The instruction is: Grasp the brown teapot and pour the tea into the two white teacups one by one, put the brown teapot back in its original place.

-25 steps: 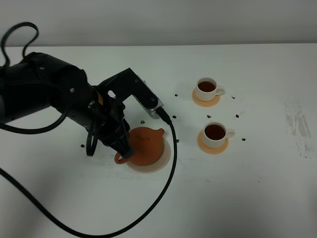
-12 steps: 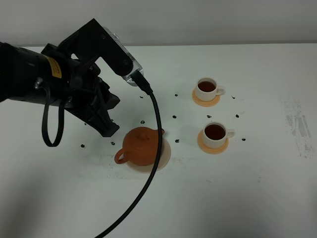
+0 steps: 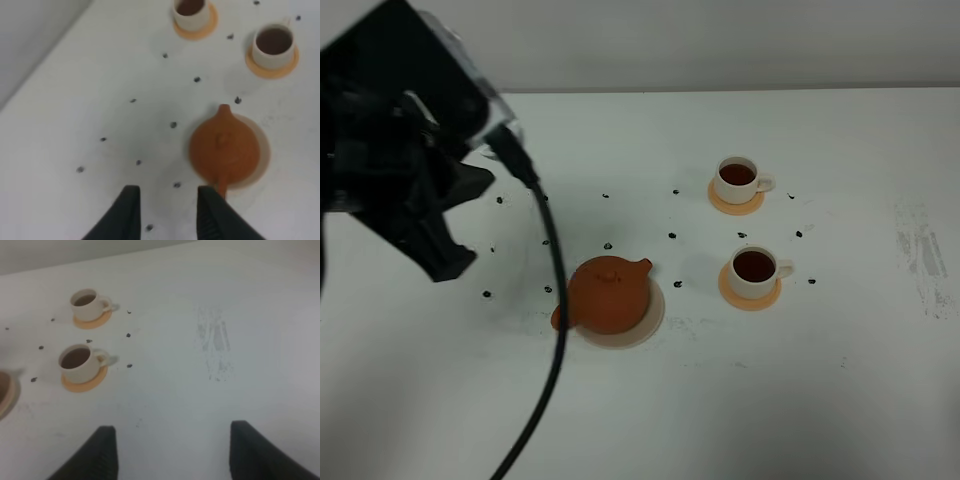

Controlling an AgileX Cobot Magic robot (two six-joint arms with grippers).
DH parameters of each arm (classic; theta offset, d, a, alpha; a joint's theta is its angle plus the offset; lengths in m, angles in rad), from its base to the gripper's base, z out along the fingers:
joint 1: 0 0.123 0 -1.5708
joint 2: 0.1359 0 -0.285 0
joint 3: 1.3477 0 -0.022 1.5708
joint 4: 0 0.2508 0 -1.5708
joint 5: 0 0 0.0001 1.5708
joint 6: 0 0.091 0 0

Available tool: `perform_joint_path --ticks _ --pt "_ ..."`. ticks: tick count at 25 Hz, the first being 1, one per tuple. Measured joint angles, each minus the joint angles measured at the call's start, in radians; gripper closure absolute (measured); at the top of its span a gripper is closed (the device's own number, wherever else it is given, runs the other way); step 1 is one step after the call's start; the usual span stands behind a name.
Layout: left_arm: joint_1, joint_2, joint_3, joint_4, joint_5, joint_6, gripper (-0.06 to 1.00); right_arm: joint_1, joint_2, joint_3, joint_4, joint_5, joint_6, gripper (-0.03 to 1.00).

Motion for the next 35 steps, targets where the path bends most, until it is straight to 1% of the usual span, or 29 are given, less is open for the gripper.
perform_joint_path --ticks 2,5,7,9,11,13,14,16,18,23,25,28,30,35 --pt "0.078 -0.071 0.0 -0.018 0.062 -0.003 0.64 0.0 0.0 0.0 0.0 0.0 0.0 0.46" --pt "0.192 -0.184 0.0 -0.076 0.152 -0.026 0.64 0.0 0.0 0.0 0.0 0.0 0.0 0.46" --pt "0.251 -0.27 0.0 -0.104 0.201 -0.051 0.64 0.0 0.0 0.0 0.0 0.0 0.0 0.46" --pt "0.293 -0.338 0.0 -0.111 0.262 -0.086 0.64 0.0 0.0 0.0 0.0 0.0 0.0 0.46" --pt "0.322 -0.395 0.0 -0.105 0.353 -0.139 0.64 0.0 0.0 0.0 0.0 0.0 0.0 0.46" --pt "0.329 -0.436 0.0 -0.088 0.437 -0.198 0.64 0.0 0.0 0.0 0.0 0.0 0.0 0.46" --pt "0.331 -0.448 0.001 -0.082 0.451 -0.229 0.64 0.0 0.0 0.0 0.0 0.0 0.0 0.46" --pt "0.332 -0.457 0.026 -0.076 0.451 -0.27 0.64 0.0 0.0 0.0 0.001 0.0 0.0 0.46" --pt "0.332 -0.461 0.081 -0.075 0.451 -0.285 0.64 0.0 0.0 0.0 0.001 0.0 0.0 0.46" --pt "0.332 -0.495 0.278 -0.073 0.445 -0.29 0.64 0.0 0.0 0.0 0.001 0.0 0.0 0.46" --pt "0.332 -0.522 0.35 -0.074 0.41 -0.294 0.64 0.0 0.0 0.0 0.001 0.0 0.0 0.46" --pt "0.332 -0.566 0.434 -0.074 0.374 -0.338 0.64 0.0 0.0 0.0 0.001 0.0 0.0 0.46" --pt "0.332 -0.587 0.465 -0.073 0.376 -0.359 0.64 0.0 0.0 0.0 0.001 0.0 0.0 0.46" --pt "0.342 -0.617 0.487 -0.07 0.408 -0.369 0.64 0.0 0.0 0.0 0.001 0.0 0.0 0.46"
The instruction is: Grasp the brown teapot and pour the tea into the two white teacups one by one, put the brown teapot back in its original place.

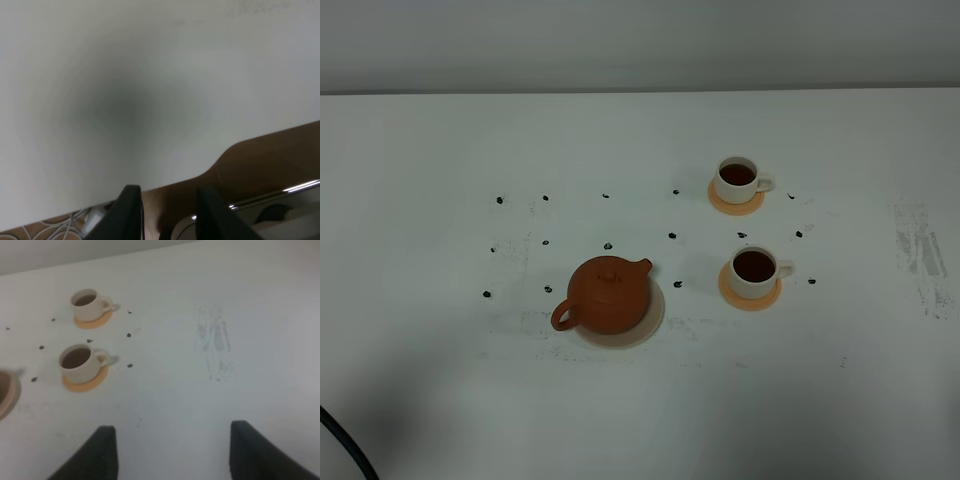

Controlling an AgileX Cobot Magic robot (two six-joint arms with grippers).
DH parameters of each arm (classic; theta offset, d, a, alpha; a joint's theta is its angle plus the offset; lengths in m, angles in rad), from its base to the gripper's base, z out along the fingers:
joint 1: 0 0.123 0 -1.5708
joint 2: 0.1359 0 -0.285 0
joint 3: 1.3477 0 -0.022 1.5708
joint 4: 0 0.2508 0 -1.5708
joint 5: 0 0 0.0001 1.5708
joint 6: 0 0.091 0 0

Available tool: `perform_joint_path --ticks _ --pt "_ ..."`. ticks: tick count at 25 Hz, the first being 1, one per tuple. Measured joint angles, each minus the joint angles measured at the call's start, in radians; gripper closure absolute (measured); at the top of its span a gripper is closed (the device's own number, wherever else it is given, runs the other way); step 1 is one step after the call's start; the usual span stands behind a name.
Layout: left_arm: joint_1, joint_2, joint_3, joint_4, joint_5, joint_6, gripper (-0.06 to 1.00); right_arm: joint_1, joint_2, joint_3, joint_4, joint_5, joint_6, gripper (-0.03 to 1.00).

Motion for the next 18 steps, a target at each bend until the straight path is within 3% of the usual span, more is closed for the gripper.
perform_joint_path --ticks 18 --pt "0.009 -0.028 0.113 0.026 -0.088 -0.009 0.64 0.0 0.0 0.0 0.0 0.0 0.0 0.46"
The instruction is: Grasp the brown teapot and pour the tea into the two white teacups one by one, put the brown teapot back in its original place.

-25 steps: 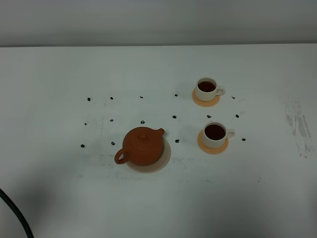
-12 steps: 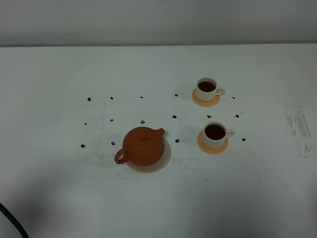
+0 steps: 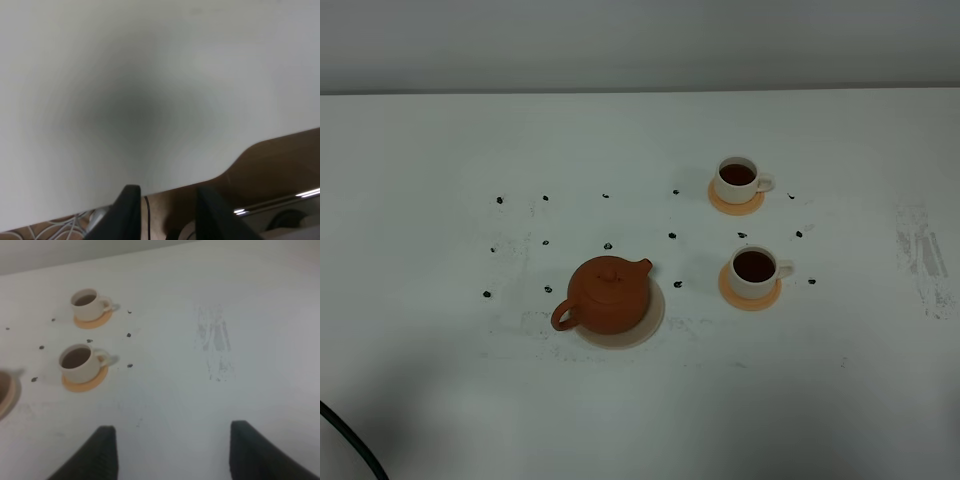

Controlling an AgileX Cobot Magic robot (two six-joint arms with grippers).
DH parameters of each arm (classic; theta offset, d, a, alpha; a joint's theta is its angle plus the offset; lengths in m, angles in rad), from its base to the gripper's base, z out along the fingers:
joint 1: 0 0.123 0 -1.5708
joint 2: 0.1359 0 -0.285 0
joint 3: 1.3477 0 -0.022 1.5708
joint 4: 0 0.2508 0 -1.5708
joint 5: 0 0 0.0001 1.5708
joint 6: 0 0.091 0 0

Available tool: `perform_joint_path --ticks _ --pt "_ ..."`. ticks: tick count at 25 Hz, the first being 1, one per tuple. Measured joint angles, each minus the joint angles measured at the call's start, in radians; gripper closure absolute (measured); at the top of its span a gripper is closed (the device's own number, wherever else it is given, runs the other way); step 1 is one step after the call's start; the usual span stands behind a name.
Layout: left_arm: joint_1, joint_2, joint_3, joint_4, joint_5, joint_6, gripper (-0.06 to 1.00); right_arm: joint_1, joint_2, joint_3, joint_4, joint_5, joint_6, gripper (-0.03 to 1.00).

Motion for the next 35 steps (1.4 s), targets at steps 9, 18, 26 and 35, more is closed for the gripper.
perform_joint_path --ticks 9,18,26,35 --pt "0.0 -0.034 0.0 0.024 -0.003 -0.028 0.64 0.0 0.0 0.0 0.001 0.0 0.0 0.46" --pt "0.051 -0.174 0.001 0.025 -0.004 -0.028 0.64 0.0 0.0 0.0 0.001 0.0 0.0 0.46" --pt "0.08 -0.226 0.001 0.025 -0.003 -0.028 0.64 0.0 0.0 0.0 0.001 0.0 0.0 0.46" --pt "0.115 -0.325 0.004 0.025 -0.003 -0.028 0.64 0.0 0.0 0.0 0.001 0.0 0.0 0.46"
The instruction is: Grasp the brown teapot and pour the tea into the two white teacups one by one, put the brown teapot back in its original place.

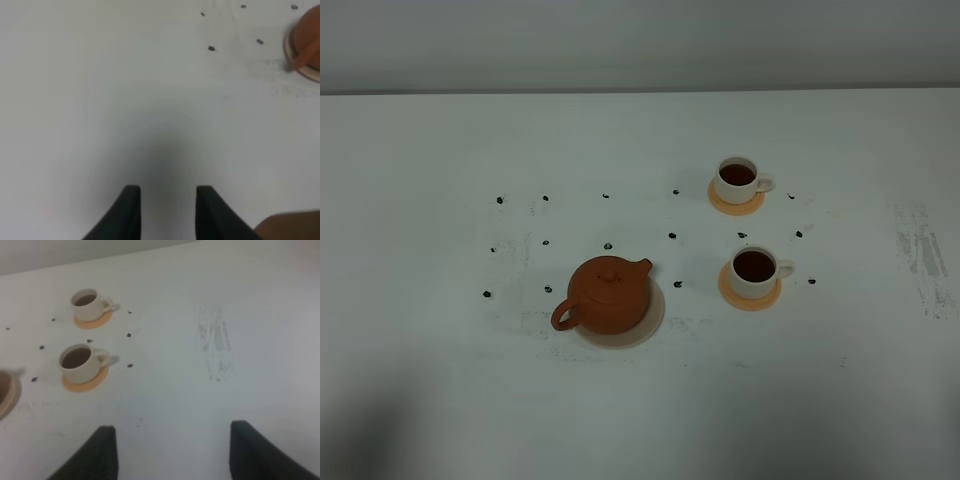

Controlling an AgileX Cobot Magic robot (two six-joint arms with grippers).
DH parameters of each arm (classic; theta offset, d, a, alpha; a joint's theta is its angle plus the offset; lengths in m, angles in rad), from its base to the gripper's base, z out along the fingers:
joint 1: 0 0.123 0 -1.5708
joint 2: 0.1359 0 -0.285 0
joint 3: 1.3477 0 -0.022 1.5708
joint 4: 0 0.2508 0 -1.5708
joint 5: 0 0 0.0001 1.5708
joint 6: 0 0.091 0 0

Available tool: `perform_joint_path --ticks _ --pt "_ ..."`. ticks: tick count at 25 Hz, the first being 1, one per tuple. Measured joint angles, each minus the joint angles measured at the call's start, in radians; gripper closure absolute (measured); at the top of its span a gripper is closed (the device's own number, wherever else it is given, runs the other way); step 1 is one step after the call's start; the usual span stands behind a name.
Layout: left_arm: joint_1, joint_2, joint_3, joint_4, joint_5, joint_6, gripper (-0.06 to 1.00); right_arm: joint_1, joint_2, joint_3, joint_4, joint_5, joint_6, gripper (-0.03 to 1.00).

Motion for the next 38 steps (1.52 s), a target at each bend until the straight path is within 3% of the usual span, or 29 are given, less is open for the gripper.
perform_joint_path --ticks 13,18,38 --pt "0.024 -0.165 0.002 0.0 0.0 0.0 0.64 0.013 0.0 0.0 -0.001 0.0 0.0 0.46" --pt "0.025 -0.166 0.002 0.0 0.0 0.0 0.64 0.053 0.0 0.0 0.009 0.0 0.0 0.46" --pt "0.054 -0.165 0.002 0.0 0.001 0.01 0.64 0.053 0.0 0.0 0.01 0.0 0.0 0.46"
